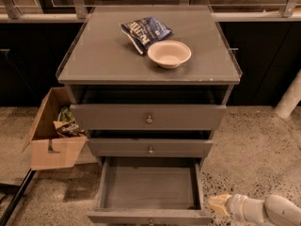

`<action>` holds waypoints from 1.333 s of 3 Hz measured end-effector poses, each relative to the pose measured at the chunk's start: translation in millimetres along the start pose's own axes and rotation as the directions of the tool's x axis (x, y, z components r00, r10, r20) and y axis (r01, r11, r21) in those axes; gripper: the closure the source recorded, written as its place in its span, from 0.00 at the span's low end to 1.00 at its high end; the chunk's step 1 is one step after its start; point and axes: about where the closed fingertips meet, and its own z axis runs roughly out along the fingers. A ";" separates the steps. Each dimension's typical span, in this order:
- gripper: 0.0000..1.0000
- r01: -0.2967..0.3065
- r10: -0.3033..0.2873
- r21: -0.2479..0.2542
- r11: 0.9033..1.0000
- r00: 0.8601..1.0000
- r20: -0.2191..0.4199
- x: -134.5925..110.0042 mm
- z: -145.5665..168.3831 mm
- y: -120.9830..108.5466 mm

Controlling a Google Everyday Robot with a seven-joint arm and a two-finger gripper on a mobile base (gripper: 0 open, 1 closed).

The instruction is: Close bottom drawer

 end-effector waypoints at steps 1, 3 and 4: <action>1.00 -0.042 0.041 -0.032 0.999 0.999 -0.028 37.1 23.8 -5.8; 1.00 -0.063 0.062 -0.030 0.998 0.998 -0.026 56.5 36.9 -4.1; 1.00 -0.107 0.107 -0.048 0.993 0.994 -0.012 79.0 52.9 1.9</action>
Offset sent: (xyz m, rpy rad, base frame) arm -0.0058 -0.0020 -0.0374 0.0107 0.0502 0.0051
